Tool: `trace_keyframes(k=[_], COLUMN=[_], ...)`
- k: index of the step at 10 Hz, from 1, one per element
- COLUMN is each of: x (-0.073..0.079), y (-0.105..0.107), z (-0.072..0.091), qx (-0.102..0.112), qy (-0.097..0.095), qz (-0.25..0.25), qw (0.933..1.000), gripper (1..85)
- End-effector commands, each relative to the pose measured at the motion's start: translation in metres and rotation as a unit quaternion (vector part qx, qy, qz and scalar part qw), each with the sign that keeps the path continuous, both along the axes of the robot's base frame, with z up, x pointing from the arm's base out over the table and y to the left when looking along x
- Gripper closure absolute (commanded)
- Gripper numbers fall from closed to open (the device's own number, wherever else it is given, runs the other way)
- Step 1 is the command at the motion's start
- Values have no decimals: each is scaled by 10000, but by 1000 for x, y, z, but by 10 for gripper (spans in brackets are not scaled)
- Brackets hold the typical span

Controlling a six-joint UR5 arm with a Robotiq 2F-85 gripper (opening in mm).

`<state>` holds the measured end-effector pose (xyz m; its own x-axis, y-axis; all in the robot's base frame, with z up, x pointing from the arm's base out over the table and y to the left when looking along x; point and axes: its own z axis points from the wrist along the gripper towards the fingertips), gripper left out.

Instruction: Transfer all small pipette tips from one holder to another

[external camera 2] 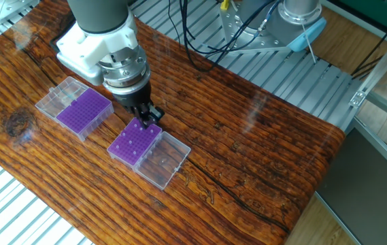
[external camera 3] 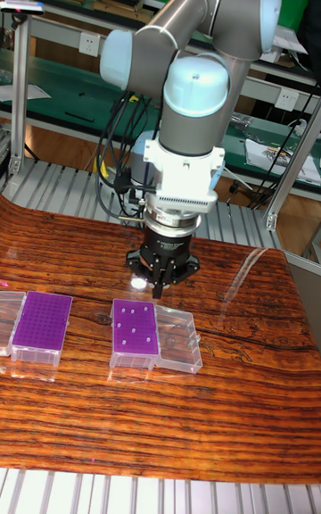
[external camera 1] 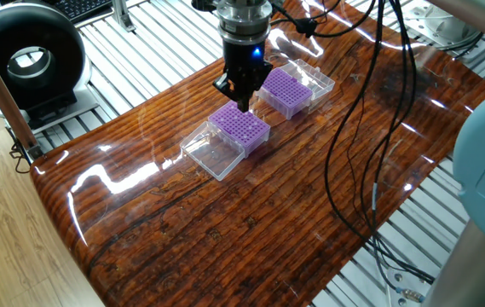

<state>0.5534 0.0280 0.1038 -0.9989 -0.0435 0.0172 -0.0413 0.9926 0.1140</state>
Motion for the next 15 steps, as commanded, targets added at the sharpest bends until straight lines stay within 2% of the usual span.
trace_keyframes(k=[1, 3, 5, 7, 8, 9, 12, 15], x=[0, 3, 4, 1, 1, -2, -6, -5], y=[3, 4, -1, -3, -6, -8, -4, -2], z=[-10, -16, -23, -28, -32, -35, -34, -38], qx=[122, 105, -26, -18, 27, 49, 122, 108], qy=[-79, -181, -231, -245, -361, -391, -351, -447], qz=[87, 37, 11, -7, 65, 61, -161, -195], qw=[9999, 9998, 9997, 9997, 9993, 9992, 9992, 9988], gripper=[303, 297, 297, 307, 310, 320, 343, 350])
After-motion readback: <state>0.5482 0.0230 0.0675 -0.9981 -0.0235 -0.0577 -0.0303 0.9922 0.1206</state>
